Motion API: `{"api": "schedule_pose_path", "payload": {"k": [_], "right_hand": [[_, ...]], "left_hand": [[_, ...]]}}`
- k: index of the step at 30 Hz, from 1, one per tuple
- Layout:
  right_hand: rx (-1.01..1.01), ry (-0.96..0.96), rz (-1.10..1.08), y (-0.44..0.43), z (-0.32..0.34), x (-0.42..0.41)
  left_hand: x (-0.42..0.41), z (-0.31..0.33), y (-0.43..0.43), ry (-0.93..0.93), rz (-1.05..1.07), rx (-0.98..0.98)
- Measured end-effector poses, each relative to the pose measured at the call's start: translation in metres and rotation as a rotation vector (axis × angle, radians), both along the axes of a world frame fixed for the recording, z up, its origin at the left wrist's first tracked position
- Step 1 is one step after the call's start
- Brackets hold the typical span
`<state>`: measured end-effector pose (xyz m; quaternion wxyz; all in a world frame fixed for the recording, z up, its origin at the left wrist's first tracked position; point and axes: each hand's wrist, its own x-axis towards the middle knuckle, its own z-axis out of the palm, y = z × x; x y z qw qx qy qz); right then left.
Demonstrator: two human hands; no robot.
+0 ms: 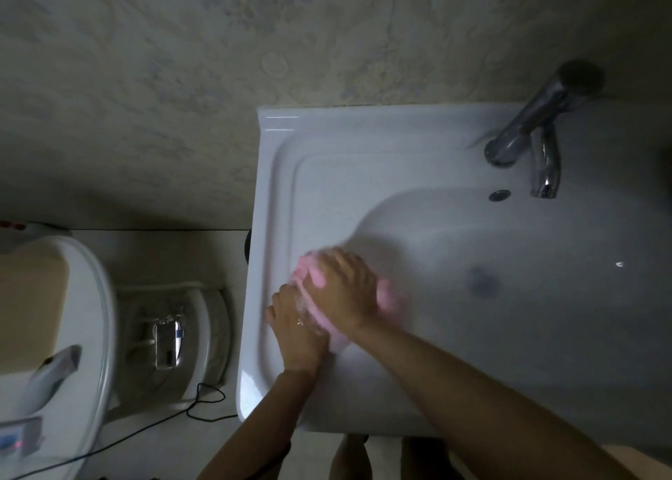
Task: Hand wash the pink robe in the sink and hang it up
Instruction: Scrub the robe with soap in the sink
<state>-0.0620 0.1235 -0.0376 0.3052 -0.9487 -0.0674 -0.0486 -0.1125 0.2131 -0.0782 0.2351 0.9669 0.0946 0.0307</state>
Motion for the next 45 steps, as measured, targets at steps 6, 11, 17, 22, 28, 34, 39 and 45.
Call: {"api": "schedule_pose_path", "payload": {"k": [6, 11, 17, 22, 28, 34, 39, 45], "right_hand": [[0.031, 0.108, -0.276, -0.001, 0.002, 0.059], [-0.052, -0.067, -0.025, 0.010, 0.000, -0.014], [-0.016, 0.079, -0.215, 0.001, -0.008, 0.064], [-0.051, -0.198, 0.083, 0.005, -0.017, -0.010], [-0.062, 0.029, -0.276, 0.003, -0.002, 0.064], [-0.079, -0.105, -0.066, 0.005, -0.008, 0.007], [-0.002, -0.023, -0.321, 0.002, -0.005, 0.062], [-0.002, -0.098, -0.157, -0.006, -0.014, 0.008]], "left_hand": [[0.003, 0.000, 0.001, -0.047, -0.085, -0.001], [-0.001, -0.002, 0.005, -0.076, -0.059, -0.091], [0.000, 0.009, 0.003, -0.099, -0.110, -0.068], [0.001, 0.009, 0.003, -0.154, -0.065, -0.189], [0.004, 0.010, 0.001, -0.080, -0.068, -0.135], [0.002, 0.008, 0.003, -0.038, -0.065, -0.172], [0.010, 0.012, 0.002, -0.012, -0.033, -0.202], [0.004, 0.008, 0.005, -0.091, -0.100, -0.196]]}}
